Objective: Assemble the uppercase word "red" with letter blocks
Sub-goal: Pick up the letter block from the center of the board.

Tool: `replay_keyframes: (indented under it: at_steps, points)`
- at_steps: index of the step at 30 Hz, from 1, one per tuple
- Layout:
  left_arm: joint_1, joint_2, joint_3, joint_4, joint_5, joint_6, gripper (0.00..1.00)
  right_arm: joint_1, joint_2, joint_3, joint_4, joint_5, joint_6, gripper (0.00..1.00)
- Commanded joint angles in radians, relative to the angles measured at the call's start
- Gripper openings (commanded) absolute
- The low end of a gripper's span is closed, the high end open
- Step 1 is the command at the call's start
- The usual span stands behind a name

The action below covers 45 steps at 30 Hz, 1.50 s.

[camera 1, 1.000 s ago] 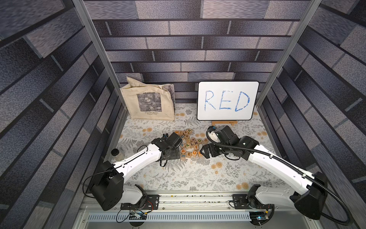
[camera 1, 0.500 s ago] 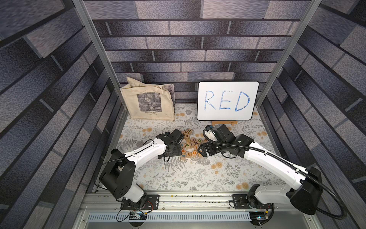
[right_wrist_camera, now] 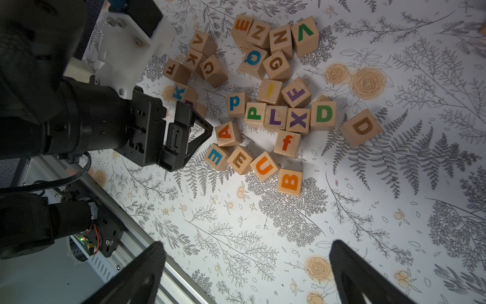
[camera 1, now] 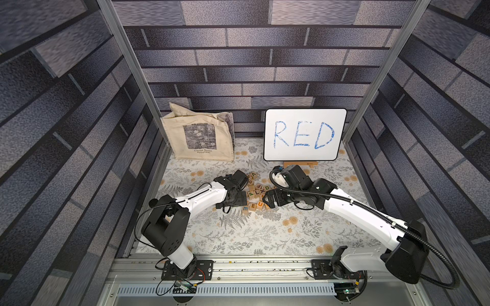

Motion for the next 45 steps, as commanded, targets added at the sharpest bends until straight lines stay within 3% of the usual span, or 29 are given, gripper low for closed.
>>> replay_keyframes:
  at_steps: [1, 3, 5, 14, 23, 32, 38, 41, 45]
  points:
    - [0.01, 0.022, 0.02, 0.016, 0.021, 0.032, 0.84, 0.008, 0.008, 0.034, 0.005, 0.005, 0.0, 1.0]
    - [0.014, 0.026, 0.017, 0.023, 0.023, 0.034, 0.7, 0.01, 0.01, 0.036, 0.003, 0.009, -0.003, 1.0]
    - [0.016, 0.03, 0.015, 0.032, 0.023, 0.033, 0.62, 0.009, 0.012, 0.037, 0.003, 0.011, -0.004, 1.0]
    - [0.041, 0.049, 0.015, 0.038, 0.02, 0.045, 0.62, 0.008, 0.024, 0.036, 0.004, 0.021, -0.004, 1.0]
    - [0.059, 0.086, 0.04, 0.041, 0.011, 0.041, 0.49, 0.008, 0.032, 0.038, 0.001, 0.026, -0.01, 1.0]
    - [0.059, 0.122, 0.062, 0.045, -0.007, 0.04, 0.46, 0.008, 0.029, 0.031, -0.008, 0.029, -0.012, 1.0]
    - [0.059, 0.132, 0.061, 0.048, -0.017, 0.046, 0.37, 0.008, 0.024, 0.033, -0.014, 0.04, -0.011, 1.0]
    - [0.057, 0.134, 0.064, 0.04, -0.026, 0.052, 0.26, 0.008, 0.023, 0.037, -0.019, 0.046, -0.01, 1.0]
    - [0.047, 0.127, 0.079, 0.015, -0.043, 0.057, 0.18, 0.008, 0.023, 0.044, -0.022, 0.047, -0.01, 1.0]
